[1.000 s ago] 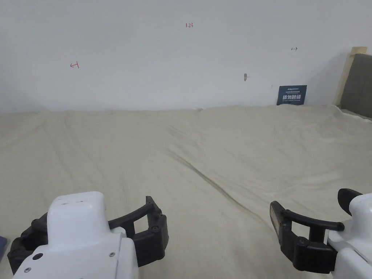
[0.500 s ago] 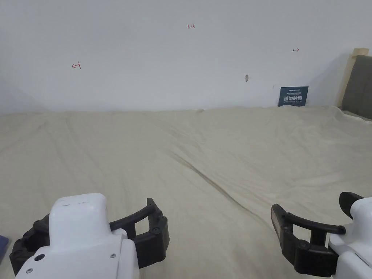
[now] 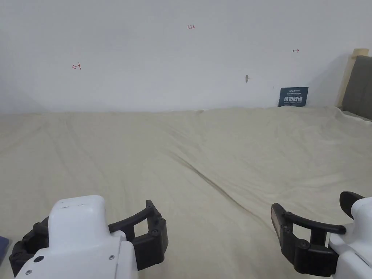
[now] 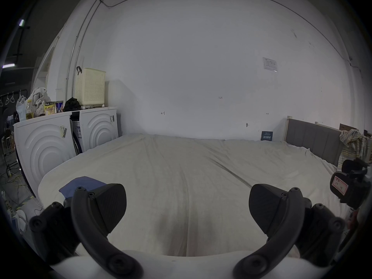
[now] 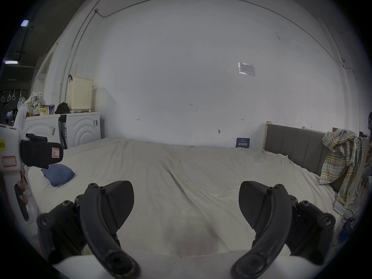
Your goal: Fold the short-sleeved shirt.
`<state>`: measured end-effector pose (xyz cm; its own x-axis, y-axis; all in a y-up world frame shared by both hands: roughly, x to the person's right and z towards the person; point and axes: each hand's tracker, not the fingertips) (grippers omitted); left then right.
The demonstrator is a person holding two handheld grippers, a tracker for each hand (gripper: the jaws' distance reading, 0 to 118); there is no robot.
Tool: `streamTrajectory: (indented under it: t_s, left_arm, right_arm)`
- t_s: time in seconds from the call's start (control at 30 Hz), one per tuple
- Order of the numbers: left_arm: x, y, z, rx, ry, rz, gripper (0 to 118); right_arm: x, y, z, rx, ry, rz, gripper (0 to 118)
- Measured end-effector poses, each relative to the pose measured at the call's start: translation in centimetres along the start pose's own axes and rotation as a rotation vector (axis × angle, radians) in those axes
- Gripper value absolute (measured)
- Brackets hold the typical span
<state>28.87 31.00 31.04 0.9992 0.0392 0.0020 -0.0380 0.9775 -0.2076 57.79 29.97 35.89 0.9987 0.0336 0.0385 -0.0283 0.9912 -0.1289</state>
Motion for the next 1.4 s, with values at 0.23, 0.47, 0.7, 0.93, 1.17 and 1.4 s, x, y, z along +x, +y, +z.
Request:
streamTrajectory:
  t_s: [0.23,0.47,0.7,0.93,1.17,1.4]
  left_arm:
    - [0.2,0.1,0.0,0.002,0.0,0.0,118]
    - [0.1,0.2,0.0,0.017,-0.019,0.004,118]
    - [0.1,0.1,-0.6,0.018,-0.019,-0.021,118]
    - [0.8,0.4,-0.4,0.041,0.005,-0.086,118]
    - [0.8,0.6,0.3,0.085,0.107,-0.015,118]
    - [0.9,0.3,0.3,0.055,0.018,-0.038,118]
  right_arm:
    - [0.2,0.3,0.1,0.007,-0.002,-0.004,107]
    - [0.4,0.5,0.1,0.012,-0.002,-0.003,107]
    - [0.4,0.5,0.0,0.009,-0.001,-0.009,107]
    - [0.5,0.3,-0.3,-0.009,-0.003,-0.026,107]
    - [0.6,-0.4,-0.6,-0.031,-0.008,-0.038,107]
    - [0.8,-0.7,-0.7,-0.039,-0.017,-0.05,107]
